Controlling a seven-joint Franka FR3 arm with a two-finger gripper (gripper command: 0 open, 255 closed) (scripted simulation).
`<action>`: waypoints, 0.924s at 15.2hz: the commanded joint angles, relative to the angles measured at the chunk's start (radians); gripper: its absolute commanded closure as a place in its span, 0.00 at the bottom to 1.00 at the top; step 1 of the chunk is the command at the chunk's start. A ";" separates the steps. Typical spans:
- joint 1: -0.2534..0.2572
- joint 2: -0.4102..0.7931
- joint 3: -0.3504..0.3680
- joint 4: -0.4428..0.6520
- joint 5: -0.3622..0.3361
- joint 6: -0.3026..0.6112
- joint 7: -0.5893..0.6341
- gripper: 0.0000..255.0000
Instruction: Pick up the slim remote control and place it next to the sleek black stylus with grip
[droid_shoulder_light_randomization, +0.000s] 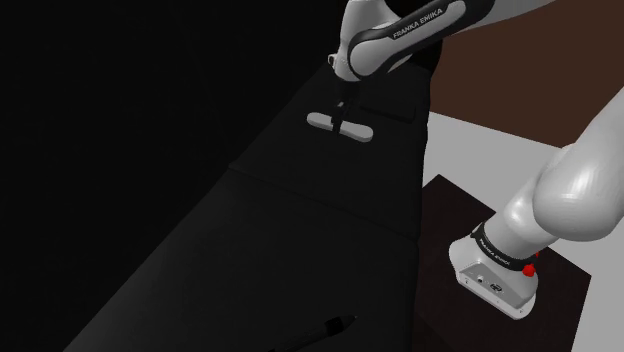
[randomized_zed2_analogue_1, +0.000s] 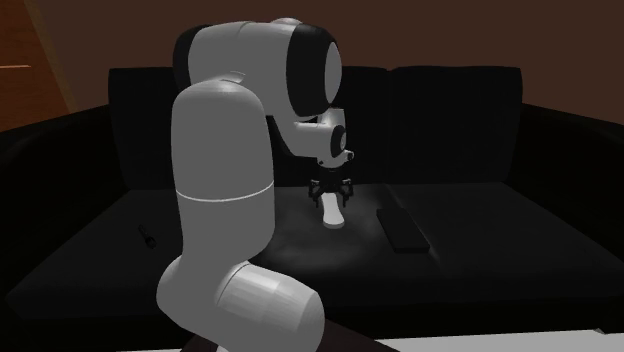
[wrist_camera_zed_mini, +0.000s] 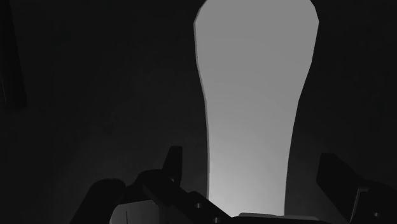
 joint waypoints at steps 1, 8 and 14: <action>-0.001 0.009 -0.001 -0.003 -0.001 0.013 0.000 0.00; -0.001 0.009 -0.001 -0.003 -0.001 0.013 0.000 1.00; -0.001 0.009 -0.001 -0.003 -0.001 0.013 0.000 1.00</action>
